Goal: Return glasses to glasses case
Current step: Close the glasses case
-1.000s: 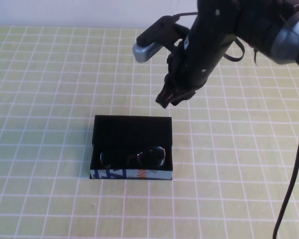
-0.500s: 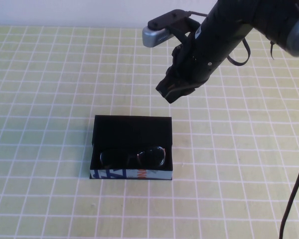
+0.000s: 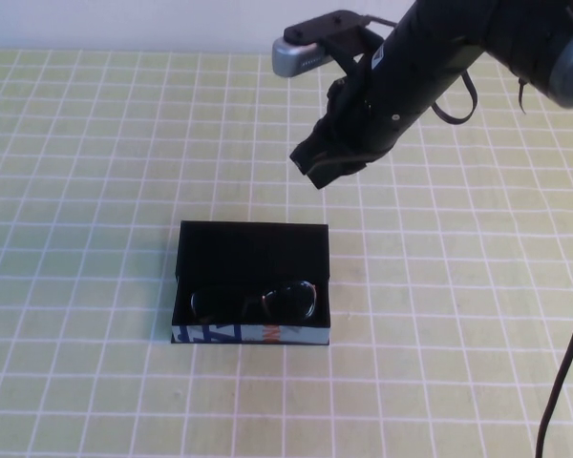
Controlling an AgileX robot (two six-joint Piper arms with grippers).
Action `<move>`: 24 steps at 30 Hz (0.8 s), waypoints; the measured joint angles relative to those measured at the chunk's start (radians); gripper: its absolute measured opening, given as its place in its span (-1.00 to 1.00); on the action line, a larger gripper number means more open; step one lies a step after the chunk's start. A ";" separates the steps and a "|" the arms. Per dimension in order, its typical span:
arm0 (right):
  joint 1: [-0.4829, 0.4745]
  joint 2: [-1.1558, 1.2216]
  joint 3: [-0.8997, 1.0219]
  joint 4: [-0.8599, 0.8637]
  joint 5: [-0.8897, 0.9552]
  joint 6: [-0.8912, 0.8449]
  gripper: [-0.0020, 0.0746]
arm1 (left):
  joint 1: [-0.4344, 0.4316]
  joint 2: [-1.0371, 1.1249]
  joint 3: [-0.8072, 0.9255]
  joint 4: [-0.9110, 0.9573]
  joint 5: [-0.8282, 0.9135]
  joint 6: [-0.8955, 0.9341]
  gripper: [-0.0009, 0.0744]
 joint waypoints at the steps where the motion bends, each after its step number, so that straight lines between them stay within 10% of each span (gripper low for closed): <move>1: 0.000 0.000 0.000 0.000 -0.010 0.010 -0.98 | 0.000 0.032 -0.023 -0.007 0.029 0.000 -0.99; 9: 0.000 0.014 0.000 0.017 -0.039 0.035 -0.98 | 0.000 0.463 -0.270 -0.042 0.346 0.100 -0.99; 24: -0.075 0.065 0.004 0.097 -0.111 0.035 -0.98 | -0.026 1.169 -0.484 -0.719 0.581 1.051 -0.99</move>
